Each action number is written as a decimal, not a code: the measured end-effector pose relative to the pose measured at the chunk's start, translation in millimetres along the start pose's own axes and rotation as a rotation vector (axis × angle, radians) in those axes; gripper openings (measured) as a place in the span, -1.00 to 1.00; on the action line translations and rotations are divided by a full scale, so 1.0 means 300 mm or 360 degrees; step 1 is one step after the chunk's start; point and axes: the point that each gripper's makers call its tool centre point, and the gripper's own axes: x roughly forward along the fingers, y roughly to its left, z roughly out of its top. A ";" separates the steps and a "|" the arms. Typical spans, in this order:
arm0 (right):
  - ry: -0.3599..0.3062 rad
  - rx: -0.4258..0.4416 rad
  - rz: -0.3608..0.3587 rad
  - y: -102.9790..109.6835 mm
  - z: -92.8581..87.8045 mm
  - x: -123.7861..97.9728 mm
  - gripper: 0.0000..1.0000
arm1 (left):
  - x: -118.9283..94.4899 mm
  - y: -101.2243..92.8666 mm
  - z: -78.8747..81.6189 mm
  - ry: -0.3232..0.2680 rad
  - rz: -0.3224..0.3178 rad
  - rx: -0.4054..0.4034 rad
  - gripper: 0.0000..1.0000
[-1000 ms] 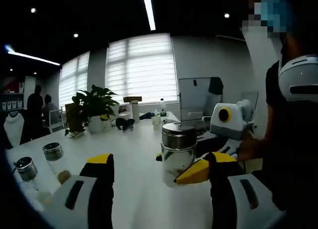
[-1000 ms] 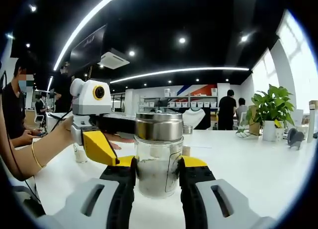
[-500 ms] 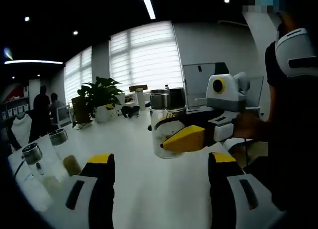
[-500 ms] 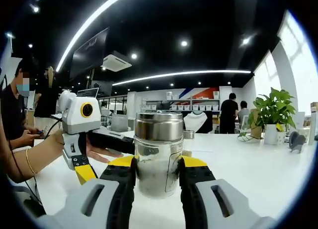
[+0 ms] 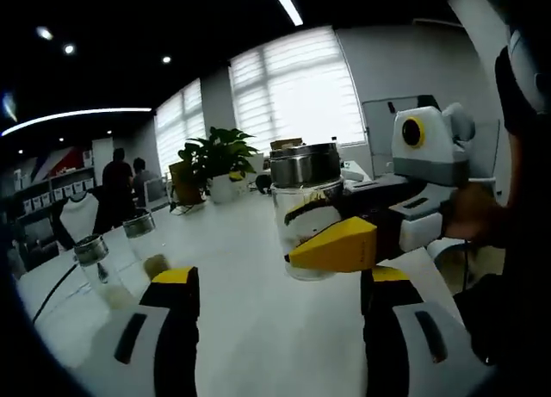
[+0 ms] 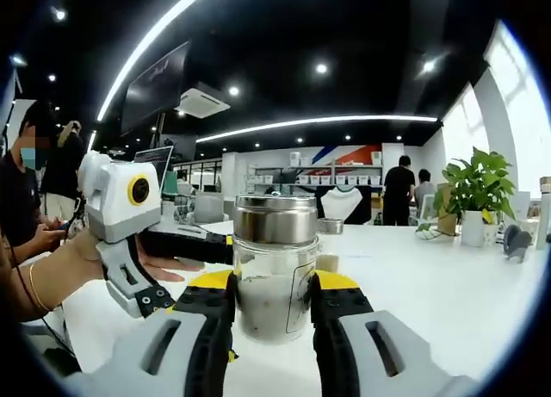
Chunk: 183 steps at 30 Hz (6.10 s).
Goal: Rotate the seasoning bottle until the label or dispensing opening points toward the visible target arrow and the bottle remains upright within the marked orientation range
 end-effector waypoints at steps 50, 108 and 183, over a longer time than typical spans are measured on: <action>-0.0037 0.0209 -0.0210 0.043 0.000 0.033 -0.36 | -0.020 0.014 -0.016 -0.0145 0.0348 -0.0130 0.21; -0.0007 0.0016 0.0156 0.142 0.045 0.034 -0.29 | -0.072 -0.049 -0.003 -0.0329 0.0007 -0.0175 -0.31; -0.0070 0.0142 -0.0073 0.092 0.058 0.040 -0.36 | -0.058 -0.010 0.023 -0.0066 0.1097 0.0198 -0.20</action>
